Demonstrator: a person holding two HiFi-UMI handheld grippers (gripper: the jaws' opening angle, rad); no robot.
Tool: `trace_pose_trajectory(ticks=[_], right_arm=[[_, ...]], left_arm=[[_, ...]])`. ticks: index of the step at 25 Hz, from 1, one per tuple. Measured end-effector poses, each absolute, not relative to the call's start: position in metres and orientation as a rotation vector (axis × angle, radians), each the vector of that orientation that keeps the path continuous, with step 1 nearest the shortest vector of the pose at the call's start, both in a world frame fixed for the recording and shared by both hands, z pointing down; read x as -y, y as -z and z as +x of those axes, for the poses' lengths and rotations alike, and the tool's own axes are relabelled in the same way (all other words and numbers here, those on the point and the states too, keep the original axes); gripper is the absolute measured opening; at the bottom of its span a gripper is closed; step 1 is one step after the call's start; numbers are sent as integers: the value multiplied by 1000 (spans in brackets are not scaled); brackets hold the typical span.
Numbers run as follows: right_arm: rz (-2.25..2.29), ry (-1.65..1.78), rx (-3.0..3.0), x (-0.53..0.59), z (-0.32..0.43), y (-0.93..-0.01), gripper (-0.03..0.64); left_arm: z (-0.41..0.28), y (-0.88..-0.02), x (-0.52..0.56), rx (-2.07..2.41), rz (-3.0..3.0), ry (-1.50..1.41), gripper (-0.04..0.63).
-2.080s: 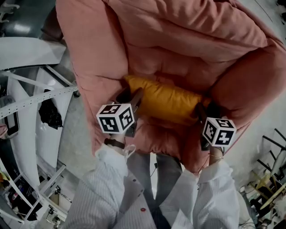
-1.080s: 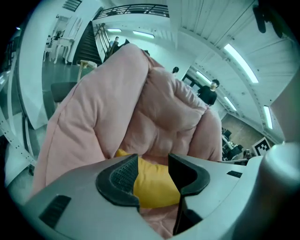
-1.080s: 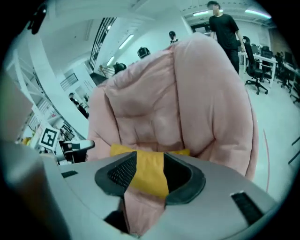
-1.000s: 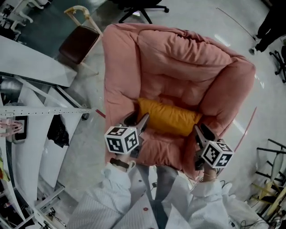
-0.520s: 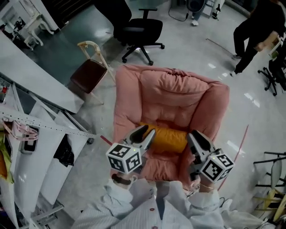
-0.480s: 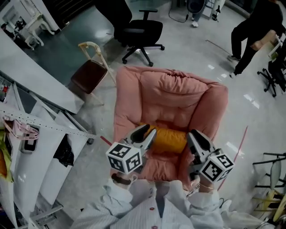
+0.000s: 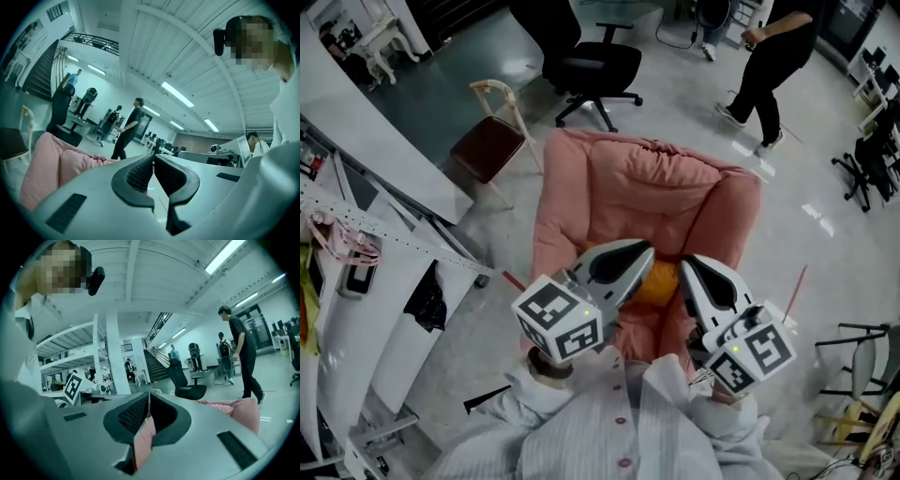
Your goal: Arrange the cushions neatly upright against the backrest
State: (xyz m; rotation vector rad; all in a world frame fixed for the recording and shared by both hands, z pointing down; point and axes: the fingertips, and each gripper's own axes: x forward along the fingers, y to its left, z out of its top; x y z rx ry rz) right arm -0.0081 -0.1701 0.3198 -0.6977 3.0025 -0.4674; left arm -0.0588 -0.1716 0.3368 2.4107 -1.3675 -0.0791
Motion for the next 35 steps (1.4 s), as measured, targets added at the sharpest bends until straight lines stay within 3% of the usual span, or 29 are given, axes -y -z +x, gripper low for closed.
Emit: trace_pose_trajectory(ticks=[10,35], right_arm=[[-671,431,-2997,165,2,-300,15],[-658,433,-3031,165,-12,-299,14]], left_arm=[[-37,-298,164,1357,2516,100,11],[-36,-303,166,1325,2544,19,11]])
